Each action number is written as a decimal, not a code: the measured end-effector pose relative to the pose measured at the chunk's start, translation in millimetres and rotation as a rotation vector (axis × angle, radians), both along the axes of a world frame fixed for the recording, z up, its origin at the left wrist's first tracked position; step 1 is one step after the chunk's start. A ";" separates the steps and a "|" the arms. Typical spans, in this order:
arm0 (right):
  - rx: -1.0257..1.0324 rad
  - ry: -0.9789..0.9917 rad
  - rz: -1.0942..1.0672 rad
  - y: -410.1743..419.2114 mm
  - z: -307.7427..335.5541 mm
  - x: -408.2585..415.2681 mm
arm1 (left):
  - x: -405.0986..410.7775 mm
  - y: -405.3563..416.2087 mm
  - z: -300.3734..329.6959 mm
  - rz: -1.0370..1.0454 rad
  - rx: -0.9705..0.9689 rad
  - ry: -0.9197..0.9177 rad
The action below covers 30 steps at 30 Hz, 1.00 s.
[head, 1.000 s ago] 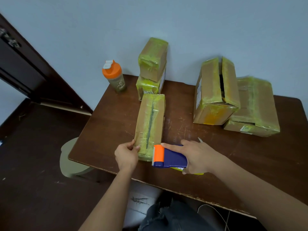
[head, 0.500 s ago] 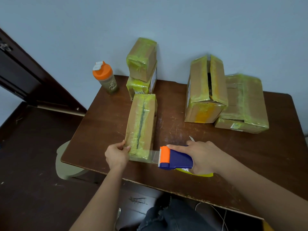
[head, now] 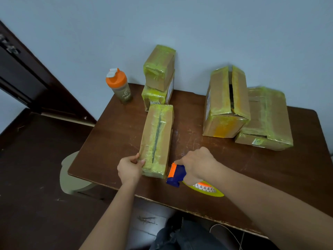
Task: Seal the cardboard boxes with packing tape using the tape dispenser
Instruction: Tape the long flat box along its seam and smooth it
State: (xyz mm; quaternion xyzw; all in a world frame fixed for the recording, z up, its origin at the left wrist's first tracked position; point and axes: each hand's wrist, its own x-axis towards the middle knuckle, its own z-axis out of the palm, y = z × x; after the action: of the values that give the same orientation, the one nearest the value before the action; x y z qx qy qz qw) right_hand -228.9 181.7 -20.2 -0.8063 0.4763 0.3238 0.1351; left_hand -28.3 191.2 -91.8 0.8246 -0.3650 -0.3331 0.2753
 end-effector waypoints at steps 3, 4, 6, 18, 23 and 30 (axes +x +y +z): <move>0.048 0.136 0.016 0.2 -5.4 6.7 | 4.0 -1.4 -2.4 0.007 0.004 0.013; 0.067 0.154 0.002 1.4 -8.0 4.1 | 5.0 -2.0 -2.7 0.012 0.003 0.022; 0.089 0.147 -0.048 0.9 -9.2 -3.0 | 7.2 -4.4 -4.0 0.024 0.004 0.036; 0.031 0.157 -0.084 8.1 -41.2 -15.7 | 12.9 -2.6 -7.0 0.021 0.007 0.083; 0.069 0.196 -0.156 14.5 -45.1 -18.8 | 11.4 5.0 -8.7 0.023 0.037 0.058; -0.114 -0.712 -0.693 28.7 -40.5 21.7 | 11.3 20.2 -11.4 0.061 0.059 0.071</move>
State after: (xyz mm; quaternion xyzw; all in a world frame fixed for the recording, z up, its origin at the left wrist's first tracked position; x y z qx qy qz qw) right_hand -207.2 210.4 -60.8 -0.6674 0.6572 -0.0620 0.3446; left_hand -17.0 211.4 -103.2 0.8309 -0.3196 -0.3642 0.2736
